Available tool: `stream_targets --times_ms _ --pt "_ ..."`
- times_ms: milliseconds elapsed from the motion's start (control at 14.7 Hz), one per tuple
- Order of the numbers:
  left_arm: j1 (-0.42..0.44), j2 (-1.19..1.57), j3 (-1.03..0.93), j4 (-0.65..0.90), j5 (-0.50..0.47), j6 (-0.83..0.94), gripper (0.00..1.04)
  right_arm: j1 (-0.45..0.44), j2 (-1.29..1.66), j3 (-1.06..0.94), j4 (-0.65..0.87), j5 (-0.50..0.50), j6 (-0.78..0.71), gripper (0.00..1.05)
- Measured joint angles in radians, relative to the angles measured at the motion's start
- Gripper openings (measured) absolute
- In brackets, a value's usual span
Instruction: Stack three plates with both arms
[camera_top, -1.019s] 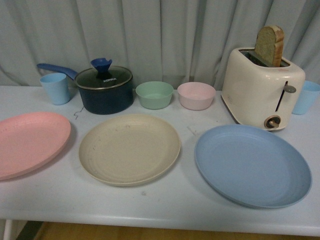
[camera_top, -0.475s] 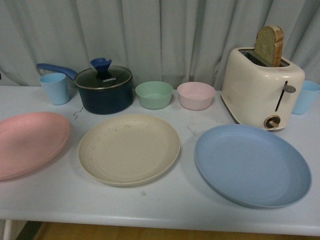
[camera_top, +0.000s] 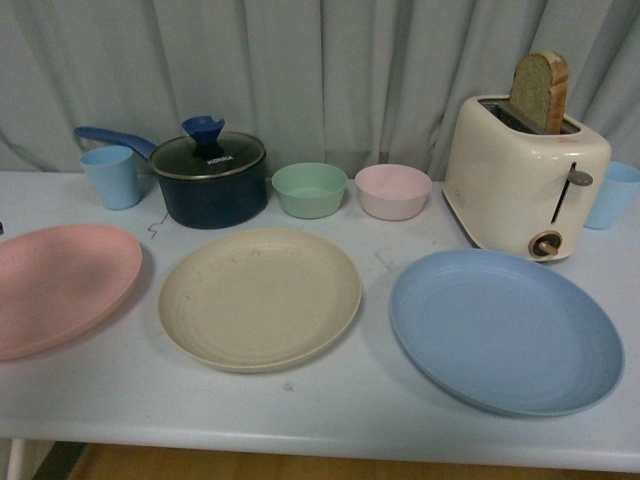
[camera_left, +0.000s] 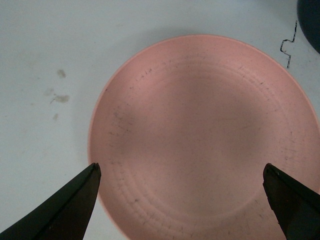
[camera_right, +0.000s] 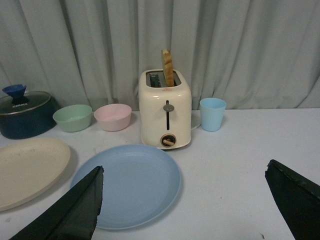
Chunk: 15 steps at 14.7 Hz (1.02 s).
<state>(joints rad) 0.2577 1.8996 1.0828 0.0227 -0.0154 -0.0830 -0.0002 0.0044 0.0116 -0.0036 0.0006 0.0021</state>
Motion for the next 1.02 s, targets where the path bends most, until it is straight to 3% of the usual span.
stream_targets --times_ms 340,543,815,1019 --pt "0.078 0.175 -0.013 0.187 -0.036 0.039 0.98 0.0 0.0 0.0 0.0 0.0 0.0 0.98" --pt "0.133 0.265 0.006 0.207 -0.069 0.031 0.98 0.0 0.0 0.0 0.0 0.0 0.0 0.98" --pt "0.122 0.304 0.021 0.206 -0.031 -0.031 0.96 0.0 0.0 0.0 0.0 0.0 0.0 0.98" --pt "0.105 0.304 0.033 0.183 -0.029 -0.052 0.64 0.0 0.0 0.0 0.0 0.0 0.0 0.98"
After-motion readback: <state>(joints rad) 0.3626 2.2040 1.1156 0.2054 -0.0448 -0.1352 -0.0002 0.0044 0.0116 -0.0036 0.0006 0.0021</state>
